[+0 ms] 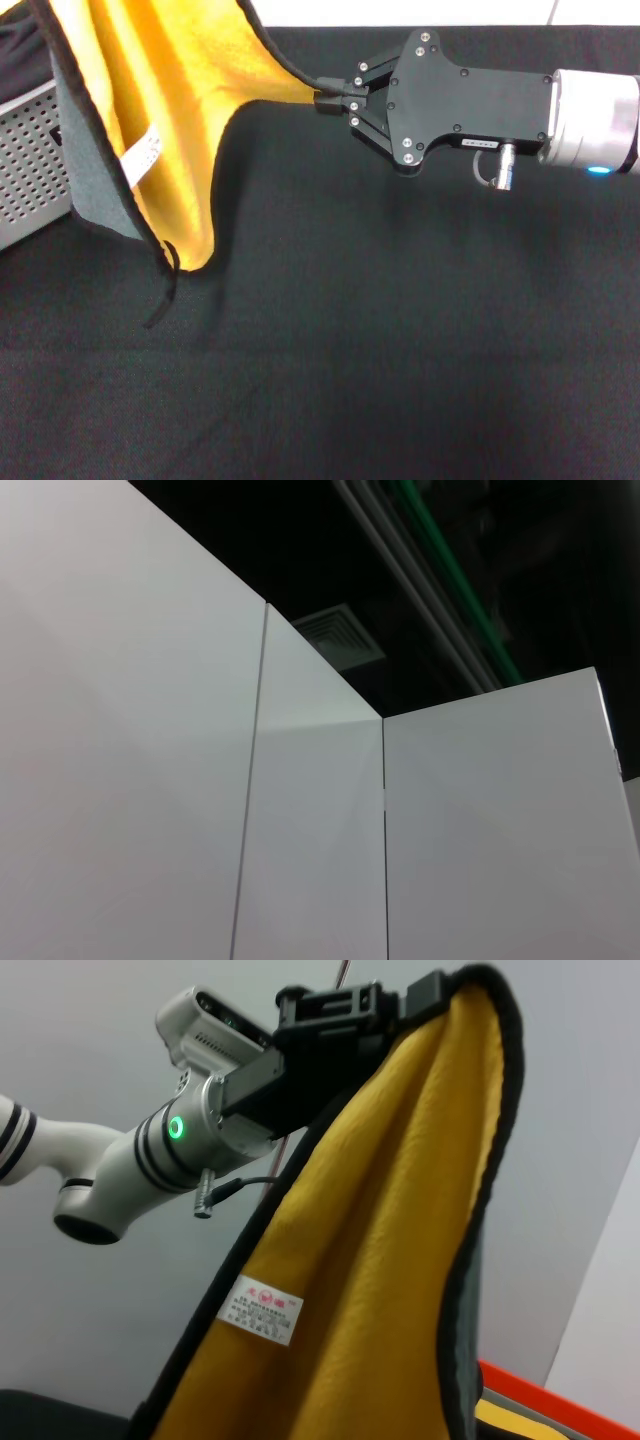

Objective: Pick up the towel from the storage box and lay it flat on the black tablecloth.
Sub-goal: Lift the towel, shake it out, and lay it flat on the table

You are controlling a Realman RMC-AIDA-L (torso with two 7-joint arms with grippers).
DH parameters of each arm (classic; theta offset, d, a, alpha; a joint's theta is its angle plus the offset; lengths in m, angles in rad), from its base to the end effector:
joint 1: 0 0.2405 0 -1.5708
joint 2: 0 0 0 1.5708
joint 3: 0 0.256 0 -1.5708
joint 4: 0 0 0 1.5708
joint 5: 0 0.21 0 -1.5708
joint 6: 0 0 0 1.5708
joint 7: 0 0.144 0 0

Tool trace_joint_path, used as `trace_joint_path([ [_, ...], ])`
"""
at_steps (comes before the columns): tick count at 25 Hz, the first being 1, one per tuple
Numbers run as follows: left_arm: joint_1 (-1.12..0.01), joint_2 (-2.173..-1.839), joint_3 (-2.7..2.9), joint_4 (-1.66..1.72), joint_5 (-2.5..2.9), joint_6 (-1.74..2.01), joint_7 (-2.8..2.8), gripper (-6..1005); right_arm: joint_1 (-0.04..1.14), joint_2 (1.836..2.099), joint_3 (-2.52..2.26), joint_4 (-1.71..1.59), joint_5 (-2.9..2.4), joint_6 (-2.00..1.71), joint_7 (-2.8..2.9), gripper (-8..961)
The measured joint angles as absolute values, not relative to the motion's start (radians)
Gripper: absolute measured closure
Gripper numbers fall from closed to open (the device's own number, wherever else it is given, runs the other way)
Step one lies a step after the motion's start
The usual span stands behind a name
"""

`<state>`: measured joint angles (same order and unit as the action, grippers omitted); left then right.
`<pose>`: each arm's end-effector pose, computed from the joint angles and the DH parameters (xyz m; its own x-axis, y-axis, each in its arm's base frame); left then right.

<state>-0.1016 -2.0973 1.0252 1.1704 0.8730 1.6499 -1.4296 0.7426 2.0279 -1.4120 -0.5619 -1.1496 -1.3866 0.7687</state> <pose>-0.1987 0.2657 0.1325 0.3046 -0.2266 0.9251 0.3879 -0.8576 -0.3378 0.1180 0.3705 -0.0368 0.6944 0.3966 -0.6004 0.1942 -0.9067 -0.3743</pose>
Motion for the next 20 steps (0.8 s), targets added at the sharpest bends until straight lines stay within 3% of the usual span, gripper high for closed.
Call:
trace_joint_path([
  [2,-0.096,-2.097,1.025,1.168,0.873,1.65,-1.43,961,0.723,2.028,-1.412,-0.593,-1.149,-1.384,0.792,946],
  [20,-0.062,-2.088,0.932,1.094,1.049,1.846,-1.555,961,0.398,2.015,-1.406,-1.201,-1.341,-1.454,1.311,945],
])
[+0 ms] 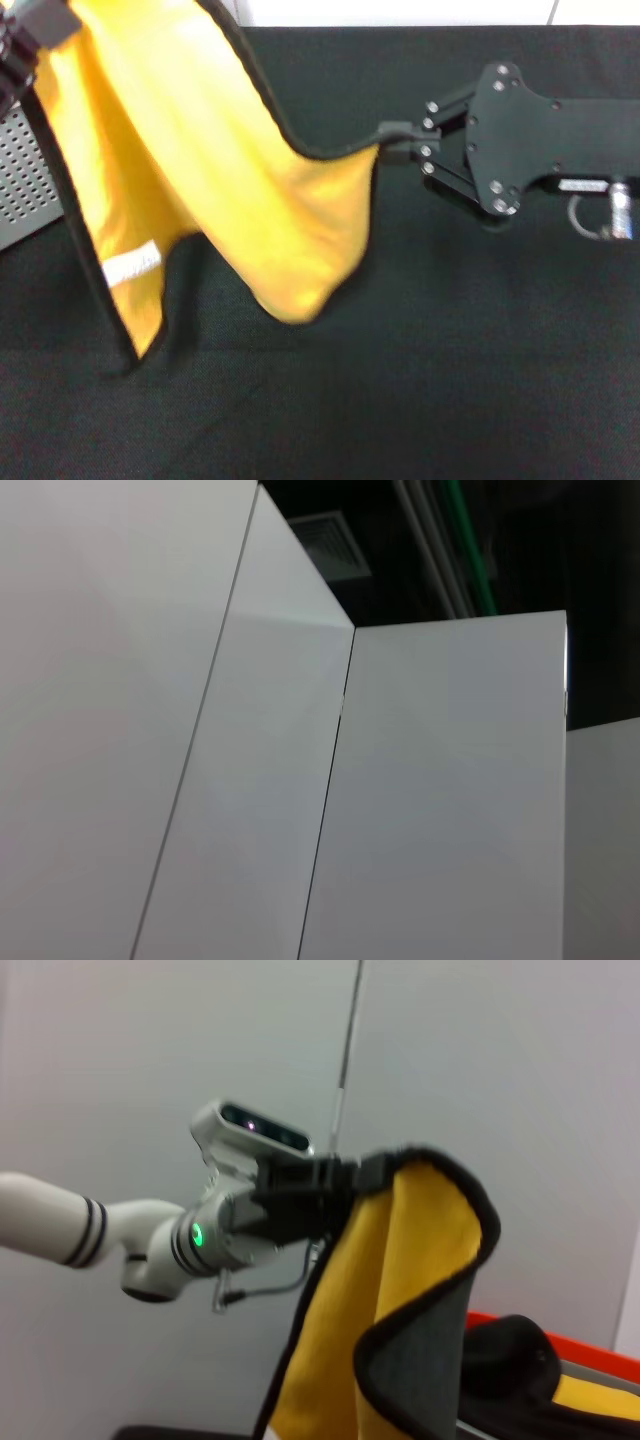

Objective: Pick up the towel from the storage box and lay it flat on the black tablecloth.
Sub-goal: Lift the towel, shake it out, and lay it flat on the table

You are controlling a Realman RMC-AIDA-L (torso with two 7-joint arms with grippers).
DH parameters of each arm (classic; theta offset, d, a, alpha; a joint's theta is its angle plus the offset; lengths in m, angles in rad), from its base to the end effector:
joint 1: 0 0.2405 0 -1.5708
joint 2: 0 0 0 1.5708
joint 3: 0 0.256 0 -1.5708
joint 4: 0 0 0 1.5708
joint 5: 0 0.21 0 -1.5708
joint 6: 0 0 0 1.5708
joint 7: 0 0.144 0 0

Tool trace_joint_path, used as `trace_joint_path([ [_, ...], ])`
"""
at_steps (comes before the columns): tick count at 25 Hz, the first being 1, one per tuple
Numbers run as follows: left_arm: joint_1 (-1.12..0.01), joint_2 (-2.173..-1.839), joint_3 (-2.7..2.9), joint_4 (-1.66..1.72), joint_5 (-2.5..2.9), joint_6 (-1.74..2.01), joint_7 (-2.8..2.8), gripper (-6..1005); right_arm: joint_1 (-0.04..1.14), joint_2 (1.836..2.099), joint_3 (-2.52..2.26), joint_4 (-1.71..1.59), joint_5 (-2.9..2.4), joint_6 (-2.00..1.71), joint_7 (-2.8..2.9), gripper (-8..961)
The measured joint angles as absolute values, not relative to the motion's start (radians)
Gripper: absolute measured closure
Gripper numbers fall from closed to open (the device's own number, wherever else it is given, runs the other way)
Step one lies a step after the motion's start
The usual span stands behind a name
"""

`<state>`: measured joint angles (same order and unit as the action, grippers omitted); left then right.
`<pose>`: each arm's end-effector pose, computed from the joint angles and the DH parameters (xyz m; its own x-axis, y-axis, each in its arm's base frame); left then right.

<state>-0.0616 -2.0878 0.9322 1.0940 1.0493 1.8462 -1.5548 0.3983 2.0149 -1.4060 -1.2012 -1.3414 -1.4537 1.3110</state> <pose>-0.2298 0.2335 0.1167 0.3618 -0.0138 0.9321 0.3953 -0.9033 -0.1668 0.1219 0.3150 0.0174 0.7591 0.2414 -0.6046 0.1192 -0.9645 -0.2355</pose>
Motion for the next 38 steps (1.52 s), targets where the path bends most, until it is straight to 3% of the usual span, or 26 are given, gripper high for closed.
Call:
trace_joint_path([
  [18,0.014,-2.078,0.9,1.013,1.065,2.024,-1.66,960,0.204,2.022,-1.225,-1.393,-1.306,-1.863,1.543,944],
  [23,0.018,-2.086,0.928,0.977,1.092,2.03,-1.668,960,0.2,2.022,-1.191,-1.378,-1.304,-1.932,1.577,944],
  [38,0.036,-2.041,0.989,0.873,1.158,2.032,-1.623,960,0.237,2.018,-1.16,-1.167,-1.271,-1.978,1.596,943],
])
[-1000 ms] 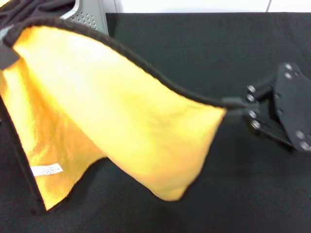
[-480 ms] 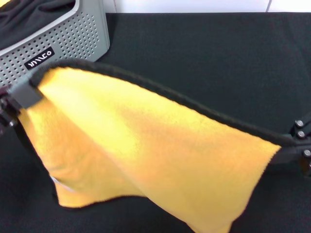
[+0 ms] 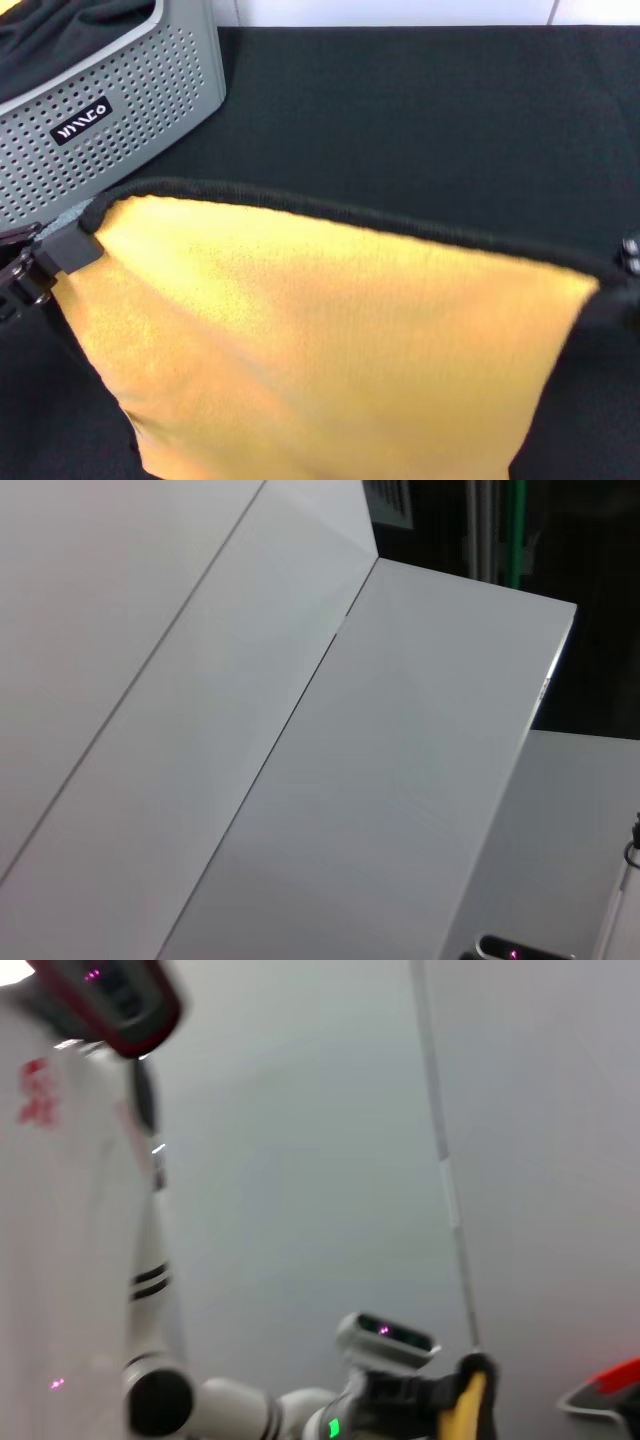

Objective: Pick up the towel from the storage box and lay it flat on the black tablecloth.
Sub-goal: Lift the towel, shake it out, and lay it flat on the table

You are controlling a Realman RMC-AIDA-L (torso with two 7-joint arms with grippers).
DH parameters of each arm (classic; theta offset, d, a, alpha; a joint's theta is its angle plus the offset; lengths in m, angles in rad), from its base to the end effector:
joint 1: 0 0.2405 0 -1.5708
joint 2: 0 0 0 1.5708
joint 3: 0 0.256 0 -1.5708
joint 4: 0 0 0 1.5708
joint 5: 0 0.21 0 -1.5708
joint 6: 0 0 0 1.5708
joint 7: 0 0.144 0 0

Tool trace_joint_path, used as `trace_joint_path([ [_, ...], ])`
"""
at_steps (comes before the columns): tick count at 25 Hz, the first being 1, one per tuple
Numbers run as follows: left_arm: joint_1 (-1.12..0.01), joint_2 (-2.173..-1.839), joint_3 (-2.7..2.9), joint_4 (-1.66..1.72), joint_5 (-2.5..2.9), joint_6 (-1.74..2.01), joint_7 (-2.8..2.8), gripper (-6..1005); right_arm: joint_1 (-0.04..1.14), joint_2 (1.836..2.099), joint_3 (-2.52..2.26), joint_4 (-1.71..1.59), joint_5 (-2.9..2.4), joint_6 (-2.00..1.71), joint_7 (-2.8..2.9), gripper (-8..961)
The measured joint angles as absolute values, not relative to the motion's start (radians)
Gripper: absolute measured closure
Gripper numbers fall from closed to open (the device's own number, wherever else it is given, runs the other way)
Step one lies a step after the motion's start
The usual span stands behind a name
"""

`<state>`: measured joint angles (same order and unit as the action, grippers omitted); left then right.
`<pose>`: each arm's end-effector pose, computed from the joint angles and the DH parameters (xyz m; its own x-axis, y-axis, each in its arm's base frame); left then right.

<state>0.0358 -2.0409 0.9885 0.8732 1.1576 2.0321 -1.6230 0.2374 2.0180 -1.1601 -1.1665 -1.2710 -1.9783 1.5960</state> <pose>-0.2744 0.1764 0.0833 0.2925 0.3275 0.8984 0.4837 -0.8612 0.1564 0.1776 0.2420 0.0710 0.6460 -0.1019 -0.7565 -0.0145 -0.9925 0.1213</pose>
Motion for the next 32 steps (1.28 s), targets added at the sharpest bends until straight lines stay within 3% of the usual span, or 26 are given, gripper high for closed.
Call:
trace_joint_path([
  [4,-0.008,-2.029,0.953,0.774,1.205,2.03,-1.597,960,0.287,2.014,-1.135,-1.052,-1.28,-1.96,1.589,943],
  [13,-0.252,-1.999,0.806,0.418,1.46,1.947,-1.412,960,0.429,2.008,-1.016,-0.808,-1.435,-1.829,1.533,942],
  [25,-0.348,-2.056,0.796,0.388,1.475,1.749,-1.338,959,0.539,1.992,-1.021,-0.618,-1.461,-1.568,1.456,942],
  [32,-0.353,-2.079,0.695,0.38,1.472,1.744,-1.299,959,0.604,2.012,-1.024,-0.551,-1.488,-1.427,1.418,942],
])
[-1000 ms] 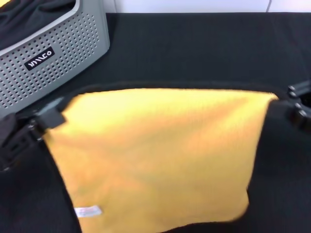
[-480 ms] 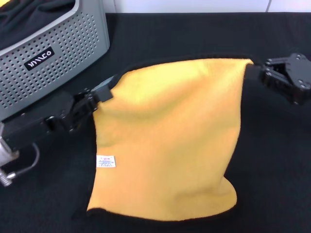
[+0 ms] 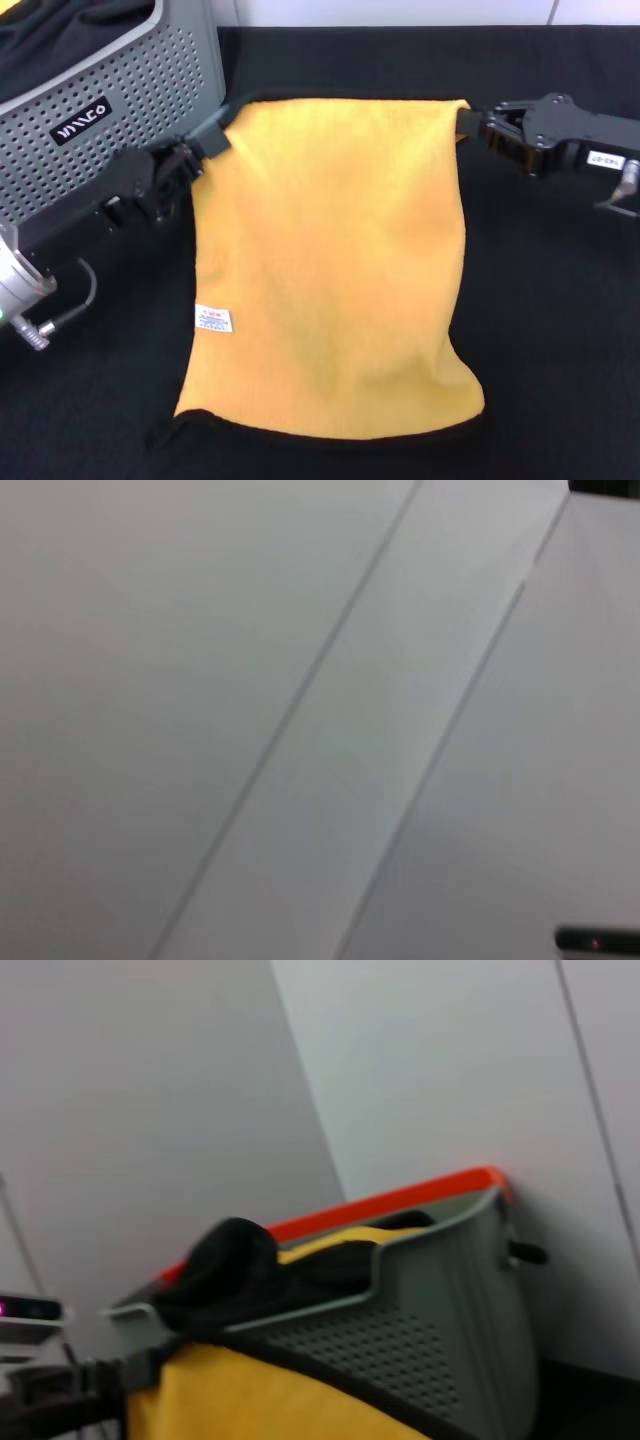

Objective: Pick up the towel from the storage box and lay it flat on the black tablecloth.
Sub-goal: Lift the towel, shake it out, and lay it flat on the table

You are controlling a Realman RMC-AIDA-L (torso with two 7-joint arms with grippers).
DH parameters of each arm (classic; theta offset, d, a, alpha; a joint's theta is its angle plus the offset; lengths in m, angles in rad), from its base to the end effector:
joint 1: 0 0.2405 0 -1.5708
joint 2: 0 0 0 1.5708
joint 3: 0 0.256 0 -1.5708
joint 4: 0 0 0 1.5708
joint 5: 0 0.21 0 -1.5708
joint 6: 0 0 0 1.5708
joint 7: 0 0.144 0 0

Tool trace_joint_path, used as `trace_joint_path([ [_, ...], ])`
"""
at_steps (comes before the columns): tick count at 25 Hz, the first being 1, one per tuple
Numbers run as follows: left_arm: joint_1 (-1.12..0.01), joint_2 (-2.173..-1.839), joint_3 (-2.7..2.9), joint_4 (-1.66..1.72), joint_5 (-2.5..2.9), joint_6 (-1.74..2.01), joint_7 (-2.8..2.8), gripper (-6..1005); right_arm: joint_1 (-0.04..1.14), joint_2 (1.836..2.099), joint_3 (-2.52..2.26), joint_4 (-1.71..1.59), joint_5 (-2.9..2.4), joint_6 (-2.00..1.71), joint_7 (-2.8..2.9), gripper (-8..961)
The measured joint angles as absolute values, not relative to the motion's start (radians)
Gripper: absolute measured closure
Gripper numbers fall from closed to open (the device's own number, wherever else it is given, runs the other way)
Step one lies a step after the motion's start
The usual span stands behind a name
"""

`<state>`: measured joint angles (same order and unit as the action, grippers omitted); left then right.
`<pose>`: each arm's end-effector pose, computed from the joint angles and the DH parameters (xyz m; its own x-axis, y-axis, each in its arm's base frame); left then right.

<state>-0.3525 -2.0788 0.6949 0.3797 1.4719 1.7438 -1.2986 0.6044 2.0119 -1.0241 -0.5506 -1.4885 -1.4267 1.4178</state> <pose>-0.2786 0.2737 0.0107 0.3108 0.3076 0.8993 0.6389 -0.7682 0.0420 0.2081 0.3691 0.0016 0.6751 -0.2873 -0.6794 -0.4662 -0.8800 -0.0911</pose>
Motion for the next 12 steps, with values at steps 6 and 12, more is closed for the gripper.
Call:
trace_joint_path([
  [6,-0.36,-2.087,0.661,0.357,1.465,1.696,-1.274,959,0.658,2.021,-1.037,-0.501,-1.497,-1.344,1.394,941],
  [12,-0.402,-2.091,0.665,0.313,1.465,1.625,-1.238,959,0.699,2.025,-1.045,-0.457,-1.497,-1.298,1.365,941],
])
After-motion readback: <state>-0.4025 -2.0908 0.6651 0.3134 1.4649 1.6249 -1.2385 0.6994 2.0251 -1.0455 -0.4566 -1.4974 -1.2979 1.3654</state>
